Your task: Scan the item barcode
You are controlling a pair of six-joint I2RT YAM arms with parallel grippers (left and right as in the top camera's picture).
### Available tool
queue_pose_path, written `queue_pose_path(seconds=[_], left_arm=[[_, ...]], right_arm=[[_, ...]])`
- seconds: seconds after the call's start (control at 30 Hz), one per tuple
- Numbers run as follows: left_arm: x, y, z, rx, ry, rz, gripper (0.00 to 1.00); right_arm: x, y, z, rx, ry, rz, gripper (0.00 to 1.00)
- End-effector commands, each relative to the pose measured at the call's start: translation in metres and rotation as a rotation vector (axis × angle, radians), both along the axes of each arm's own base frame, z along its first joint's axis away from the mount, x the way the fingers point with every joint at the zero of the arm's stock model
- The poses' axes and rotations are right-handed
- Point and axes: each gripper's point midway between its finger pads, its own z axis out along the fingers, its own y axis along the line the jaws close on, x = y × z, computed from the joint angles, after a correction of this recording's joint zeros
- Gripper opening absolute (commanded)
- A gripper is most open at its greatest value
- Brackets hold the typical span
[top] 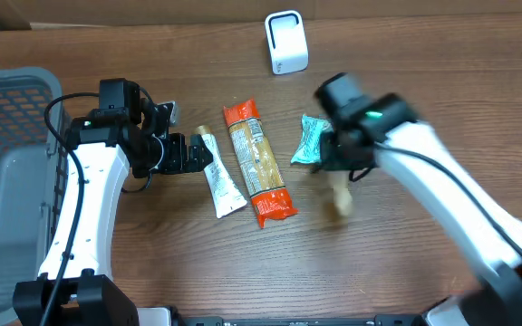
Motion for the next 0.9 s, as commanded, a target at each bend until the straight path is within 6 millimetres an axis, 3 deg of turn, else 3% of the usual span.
queue_pose_path(seconds=[0.0,0.07,0.17,0.5,0.7,0.87], left_arm=[[0.000,0.000,-0.002,0.008,-0.001,-0.019,1.00],[0.000,0.000,-0.002,0.008,-0.001,-0.019,1.00],[0.000,0.000,-0.002,0.008,-0.001,-0.019,1.00],[0.000,0.000,-0.002,0.008,-0.001,-0.019,1.00],[0.000,0.000,-0.002,0.008,-0.001,-0.019,1.00],[0.000,0.000,-0.002,0.008,-0.001,-0.019,1.00]], right_arm=[[-0.011,0.007,0.049,0.206,-0.055,0.056,0.04],[-0.012,-0.006,0.060,0.223,-0.075,0.025,0.04],[-0.014,-0.017,0.059,0.242,-0.055,0.012,0.04],[-0.016,-0.010,-0.002,0.324,0.055,0.021,0.04],[-0.018,-0.016,-0.011,0.286,0.066,0.008,0.04],[-0.024,-0.024,-0.037,0.261,0.101,-0.007,0.04]])
